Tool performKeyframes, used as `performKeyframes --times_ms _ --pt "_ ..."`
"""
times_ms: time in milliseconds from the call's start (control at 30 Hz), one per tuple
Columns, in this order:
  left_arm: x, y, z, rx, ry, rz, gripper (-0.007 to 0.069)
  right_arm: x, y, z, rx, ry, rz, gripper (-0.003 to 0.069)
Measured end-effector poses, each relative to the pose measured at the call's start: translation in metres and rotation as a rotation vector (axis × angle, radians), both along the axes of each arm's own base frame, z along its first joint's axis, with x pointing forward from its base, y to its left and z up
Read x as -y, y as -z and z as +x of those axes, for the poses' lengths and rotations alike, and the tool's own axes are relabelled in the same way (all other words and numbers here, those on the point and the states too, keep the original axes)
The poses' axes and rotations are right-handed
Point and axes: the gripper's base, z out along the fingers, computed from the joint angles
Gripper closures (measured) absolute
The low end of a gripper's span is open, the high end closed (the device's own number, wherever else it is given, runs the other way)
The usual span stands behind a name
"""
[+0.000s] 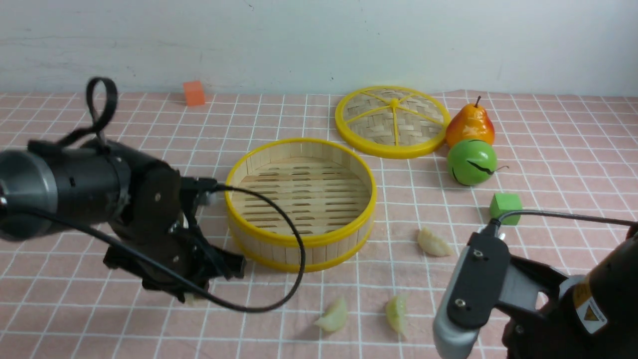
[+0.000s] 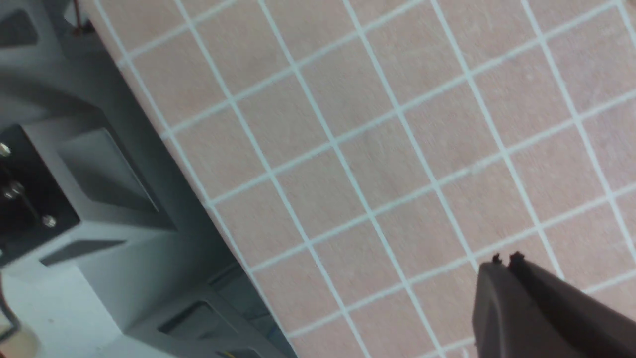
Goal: Put the dumplings into the steamer on the table with the pink tablecloth.
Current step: 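Reach for and grasp a dumpling on the table with the left gripper, then place the dumpling into the bamboo steamer basket with the left gripper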
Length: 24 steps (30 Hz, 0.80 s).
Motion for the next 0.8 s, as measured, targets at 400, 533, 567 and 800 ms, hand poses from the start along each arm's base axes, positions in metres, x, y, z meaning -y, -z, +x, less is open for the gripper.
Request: performKeyframes --times_ms 400,533,567,800 --pt "0.086 -0.092 0.053 0.206 0.233 -0.104 0.0445 0.038 -0.035 -0.011 0.181 0.208 -0.073 0.0641" --pt "0.103 -0.066 0.081 0.140 0.217 -0.083 0.0445 0.046 -0.044 -0.020 0.204 0.242 -0.038 0.0638" --pt "0.109 -0.052 0.093 0.120 0.206 -0.074 0.0445 0.049 -0.047 -0.024 0.208 0.261 -0.022 0.0637" --pt "0.128 0.005 0.143 0.090 0.130 -0.081 0.0445 0.063 -0.062 -0.041 0.235 0.325 0.068 0.0634"
